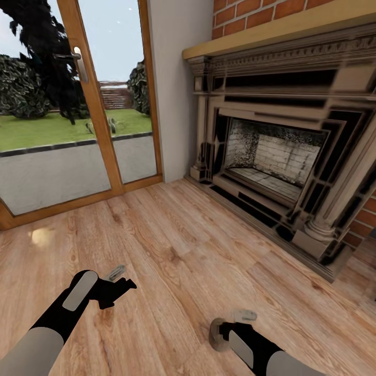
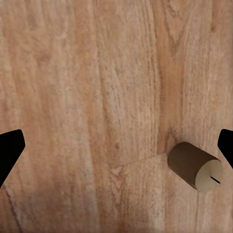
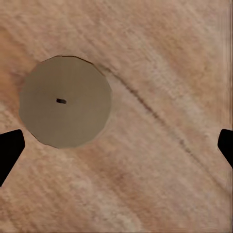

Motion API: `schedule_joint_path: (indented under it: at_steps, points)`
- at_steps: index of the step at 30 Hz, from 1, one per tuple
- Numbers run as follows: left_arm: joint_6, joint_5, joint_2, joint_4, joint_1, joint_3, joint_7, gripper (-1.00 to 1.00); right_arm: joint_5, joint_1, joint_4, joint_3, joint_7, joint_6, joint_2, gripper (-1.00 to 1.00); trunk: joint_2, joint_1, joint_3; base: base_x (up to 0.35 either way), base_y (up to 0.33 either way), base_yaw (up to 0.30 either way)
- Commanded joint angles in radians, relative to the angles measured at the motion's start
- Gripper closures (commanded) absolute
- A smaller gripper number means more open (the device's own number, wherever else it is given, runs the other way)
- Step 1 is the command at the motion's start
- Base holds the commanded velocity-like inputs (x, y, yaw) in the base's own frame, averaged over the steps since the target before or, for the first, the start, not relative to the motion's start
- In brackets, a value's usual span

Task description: Place each of the two pumpkins and all three candles from the living room inside a cabinet in the living room (use any cabinet), then make sure every cabinet is closed, and position the cauldron so it is next to a table in the living room.

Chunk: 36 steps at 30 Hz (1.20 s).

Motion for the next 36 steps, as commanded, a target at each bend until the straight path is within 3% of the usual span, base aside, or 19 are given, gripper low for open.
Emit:
schedule_joint_path:
  at_steps: [1,34,36]
  points:
    - [0.0,0.011,0.001,-0.001,-0.001,-0.003,0.01,-1.0,-0.005,-0.003,-0.002,0.008,-0.006,0.006,-0.003,-1.0,0.0,0.0,-0.001,0.0,0.0,0.0]
    - [-0.001,0.013,-0.003,-0.009,-0.001,-0.003,0.009,-1.0,0.013,-0.012,-0.004,0.021,0.008,0.003,-0.003,-1.0,0.0,0.0,-0.001,0.075,0.039,0.0]
    - [-0.001,0.016,-0.001,-0.019,-0.001,-0.003,0.008,-1.0,0.013,-0.012,-0.005,0.021,0.008,0.003,-0.002,-1.0,-0.001,0.001,-0.009,0.001,0.001,0.0]
